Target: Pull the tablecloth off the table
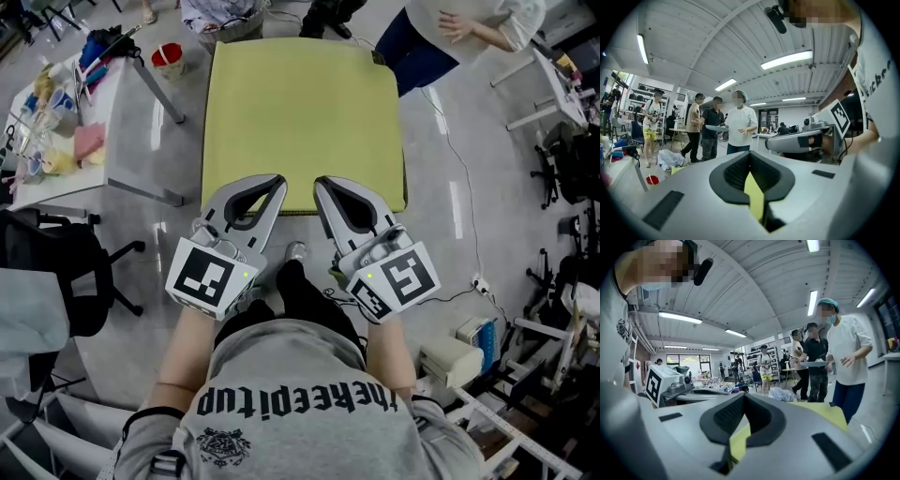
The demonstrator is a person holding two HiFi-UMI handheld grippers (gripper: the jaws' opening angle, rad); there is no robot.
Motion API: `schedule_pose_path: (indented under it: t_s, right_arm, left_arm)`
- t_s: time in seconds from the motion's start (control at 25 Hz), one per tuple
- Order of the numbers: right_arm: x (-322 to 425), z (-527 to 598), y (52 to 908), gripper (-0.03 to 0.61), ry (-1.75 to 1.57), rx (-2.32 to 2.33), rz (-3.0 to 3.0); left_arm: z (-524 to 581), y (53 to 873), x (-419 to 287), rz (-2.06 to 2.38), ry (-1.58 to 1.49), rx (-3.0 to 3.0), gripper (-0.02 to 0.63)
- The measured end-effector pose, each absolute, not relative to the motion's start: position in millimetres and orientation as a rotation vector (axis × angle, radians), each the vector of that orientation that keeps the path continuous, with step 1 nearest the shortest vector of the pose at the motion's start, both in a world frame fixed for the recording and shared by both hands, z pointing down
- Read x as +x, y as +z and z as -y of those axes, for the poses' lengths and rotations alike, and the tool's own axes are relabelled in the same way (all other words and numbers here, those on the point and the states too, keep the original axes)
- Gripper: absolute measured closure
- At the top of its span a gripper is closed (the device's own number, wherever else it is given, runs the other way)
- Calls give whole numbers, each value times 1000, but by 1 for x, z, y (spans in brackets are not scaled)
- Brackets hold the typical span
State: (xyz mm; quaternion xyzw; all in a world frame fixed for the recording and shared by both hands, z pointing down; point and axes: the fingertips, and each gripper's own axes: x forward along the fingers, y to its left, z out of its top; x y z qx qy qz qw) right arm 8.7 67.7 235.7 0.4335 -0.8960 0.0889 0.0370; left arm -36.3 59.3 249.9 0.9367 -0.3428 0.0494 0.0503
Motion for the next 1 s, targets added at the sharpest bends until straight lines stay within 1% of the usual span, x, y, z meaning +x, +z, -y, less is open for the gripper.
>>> schedule_pose_path:
  t_s: [0.52,1.0]
  right_arm:
    - [63,-26,245,568,320,1347,2737]
    - [101,2,269,568,405,1396,2685]
  left_arm:
    - [-21,261,11,1037,155,2822,600]
    - [4,277,38,1015,190,2807,600]
